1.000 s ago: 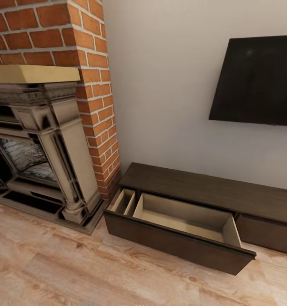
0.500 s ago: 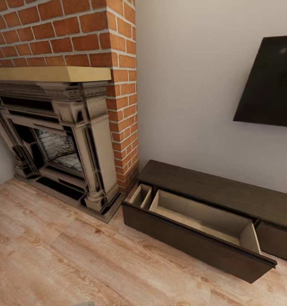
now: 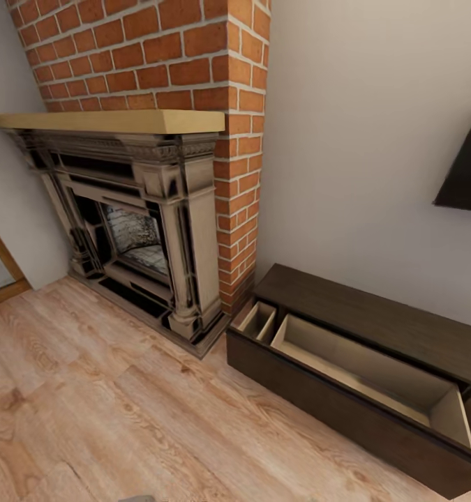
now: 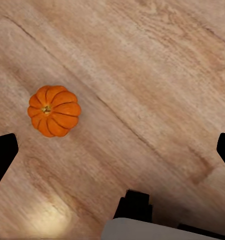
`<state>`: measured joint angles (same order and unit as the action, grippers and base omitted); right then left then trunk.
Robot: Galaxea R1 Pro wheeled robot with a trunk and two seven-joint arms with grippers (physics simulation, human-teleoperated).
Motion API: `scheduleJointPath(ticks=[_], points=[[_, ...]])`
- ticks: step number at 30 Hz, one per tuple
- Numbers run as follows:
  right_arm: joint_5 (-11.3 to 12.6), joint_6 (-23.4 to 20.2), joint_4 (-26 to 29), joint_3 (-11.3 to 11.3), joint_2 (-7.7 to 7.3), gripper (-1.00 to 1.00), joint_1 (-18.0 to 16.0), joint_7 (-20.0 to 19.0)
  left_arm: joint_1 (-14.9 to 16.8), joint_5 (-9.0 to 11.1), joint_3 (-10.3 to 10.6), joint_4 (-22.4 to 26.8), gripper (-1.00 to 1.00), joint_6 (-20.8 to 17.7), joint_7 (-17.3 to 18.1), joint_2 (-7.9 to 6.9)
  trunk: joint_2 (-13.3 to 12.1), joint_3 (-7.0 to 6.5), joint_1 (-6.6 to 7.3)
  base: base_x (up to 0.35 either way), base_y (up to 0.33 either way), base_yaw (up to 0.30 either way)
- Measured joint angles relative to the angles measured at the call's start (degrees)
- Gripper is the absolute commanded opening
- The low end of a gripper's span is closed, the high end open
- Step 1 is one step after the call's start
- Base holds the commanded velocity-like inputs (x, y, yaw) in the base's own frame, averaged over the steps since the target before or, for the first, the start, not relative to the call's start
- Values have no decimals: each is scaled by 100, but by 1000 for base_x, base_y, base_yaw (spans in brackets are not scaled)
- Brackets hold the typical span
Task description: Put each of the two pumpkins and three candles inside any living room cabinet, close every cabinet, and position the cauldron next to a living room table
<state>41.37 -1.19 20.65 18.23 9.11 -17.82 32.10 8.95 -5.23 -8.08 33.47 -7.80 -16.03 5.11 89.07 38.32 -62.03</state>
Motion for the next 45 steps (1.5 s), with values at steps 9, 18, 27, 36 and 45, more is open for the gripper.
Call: scheduleJointPath(ticks=[9,18,27,36,45], points=[[0,0,0,0,0,100,0,0,0,0,0,0,100,0,0,0,0,0,0,0,0,288],[0,0,0,0,35,100,0,0,0,0,0,0,100,0,0,0,0,0,0,0,0,288],[0,0,0,0,38,100,0,-1,0,4,0,0,100,0,0,0,0,0,0,0,0,288],[0,0,0,0,43,100,0,0,0,2,0,0,100,0,0,0,0,0,0,0,0,288],[0,0,0,2,42,100,0,0,0,2,0,0,100,0,0,0,0,0,0,0,0,288]])
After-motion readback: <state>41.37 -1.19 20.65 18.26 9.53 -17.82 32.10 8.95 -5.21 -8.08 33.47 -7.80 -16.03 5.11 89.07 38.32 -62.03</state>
